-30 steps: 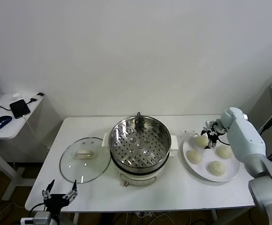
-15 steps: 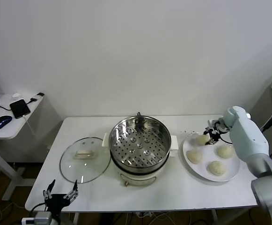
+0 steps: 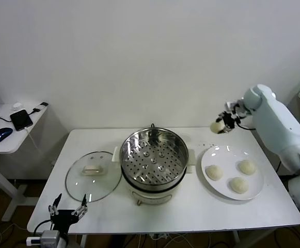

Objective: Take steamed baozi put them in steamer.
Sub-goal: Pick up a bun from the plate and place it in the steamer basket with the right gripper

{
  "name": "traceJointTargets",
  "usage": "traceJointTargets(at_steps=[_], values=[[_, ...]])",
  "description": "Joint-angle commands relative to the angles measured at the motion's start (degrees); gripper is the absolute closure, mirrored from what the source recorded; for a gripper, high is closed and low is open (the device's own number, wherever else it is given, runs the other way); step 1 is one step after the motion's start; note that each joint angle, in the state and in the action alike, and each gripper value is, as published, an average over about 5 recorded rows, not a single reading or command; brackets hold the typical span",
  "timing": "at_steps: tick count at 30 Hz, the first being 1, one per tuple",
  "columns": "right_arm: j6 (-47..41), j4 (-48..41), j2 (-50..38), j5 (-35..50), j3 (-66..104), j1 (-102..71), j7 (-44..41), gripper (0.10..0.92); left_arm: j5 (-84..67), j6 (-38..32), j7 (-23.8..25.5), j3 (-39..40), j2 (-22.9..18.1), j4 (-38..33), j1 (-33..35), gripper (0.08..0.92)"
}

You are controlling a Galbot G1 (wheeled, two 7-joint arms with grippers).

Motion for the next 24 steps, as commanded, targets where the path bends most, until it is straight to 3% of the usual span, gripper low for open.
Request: traceJointTargets(at_steps=[1, 8, 13, 20, 24], values=[[0.35, -0.70, 8.18, 15.44, -13.04, 12.16, -6.60, 0.448, 0.36, -0.18, -0.17, -0.31, 0.05, -0.24, -0.08, 0.177], [24.38, -8.96, 16.91, 25.41, -16.74, 13.13, -11.76, 0.448, 0.33, -0.47, -0.50, -1.00, -0.29, -0.30, -0.01, 0.177], [35.99, -5.98, 17.75, 21.77, -19.05, 11.65, -11.19, 0.448, 0.35, -0.52, -0.58, -1.15, -0.53, -0.20, 0.05, 0.177], [38.61, -0.87, 18.14, 8.56, -20.37, 8.96, -3.57, 0.448, 0.38, -0.69, -0.65, -1.12, -0.96, -0.44, 0.47, 0.177], [38.61, 2.13, 17.85, 6.33, -22.96, 7.65, -0.52, 0.448, 0.34, -0.71, -0.74, -1.33, -1.02, -0.47, 0.54, 0.177]])
